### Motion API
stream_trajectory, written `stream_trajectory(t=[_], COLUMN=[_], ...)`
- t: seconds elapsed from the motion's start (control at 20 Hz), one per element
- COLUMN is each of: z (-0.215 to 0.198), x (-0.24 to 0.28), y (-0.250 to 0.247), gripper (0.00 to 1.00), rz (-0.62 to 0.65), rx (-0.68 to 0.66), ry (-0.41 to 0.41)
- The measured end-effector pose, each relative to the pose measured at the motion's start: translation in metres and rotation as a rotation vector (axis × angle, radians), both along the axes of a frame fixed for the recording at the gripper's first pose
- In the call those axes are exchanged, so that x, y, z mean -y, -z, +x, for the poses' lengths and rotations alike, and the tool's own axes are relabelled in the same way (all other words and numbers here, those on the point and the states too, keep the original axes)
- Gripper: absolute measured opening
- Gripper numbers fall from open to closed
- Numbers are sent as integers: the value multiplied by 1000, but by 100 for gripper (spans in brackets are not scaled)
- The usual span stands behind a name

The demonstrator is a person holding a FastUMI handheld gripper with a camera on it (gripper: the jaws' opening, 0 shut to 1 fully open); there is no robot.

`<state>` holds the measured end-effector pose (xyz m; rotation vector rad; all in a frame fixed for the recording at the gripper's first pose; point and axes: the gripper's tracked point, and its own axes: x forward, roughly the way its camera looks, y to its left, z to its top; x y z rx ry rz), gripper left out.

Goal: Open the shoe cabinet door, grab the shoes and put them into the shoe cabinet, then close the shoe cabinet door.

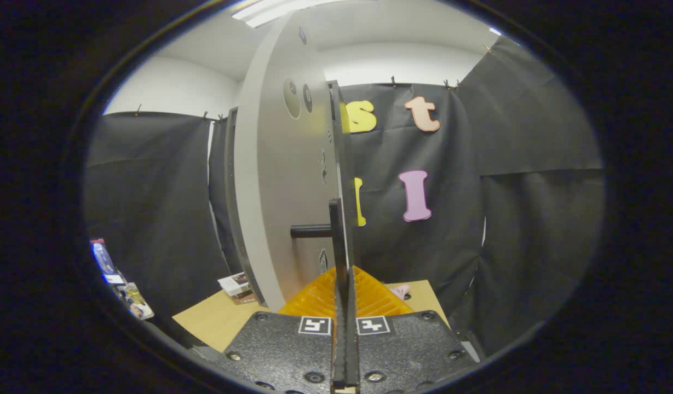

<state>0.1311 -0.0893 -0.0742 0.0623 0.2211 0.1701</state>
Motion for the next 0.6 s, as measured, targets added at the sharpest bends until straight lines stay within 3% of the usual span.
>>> stream_trajectory(t=[0.1,0.3,0.4,0.45,0.6], z=[-3,-5,-2,-2,-10], x=[7,17,19,21,28], y=[3,1,2,3,4], gripper=[5,57,86,90,90], rz=[-11,8,2,2,-17], rx=[-4,2,12,8,-5], ry=[57,120,101,89,2])
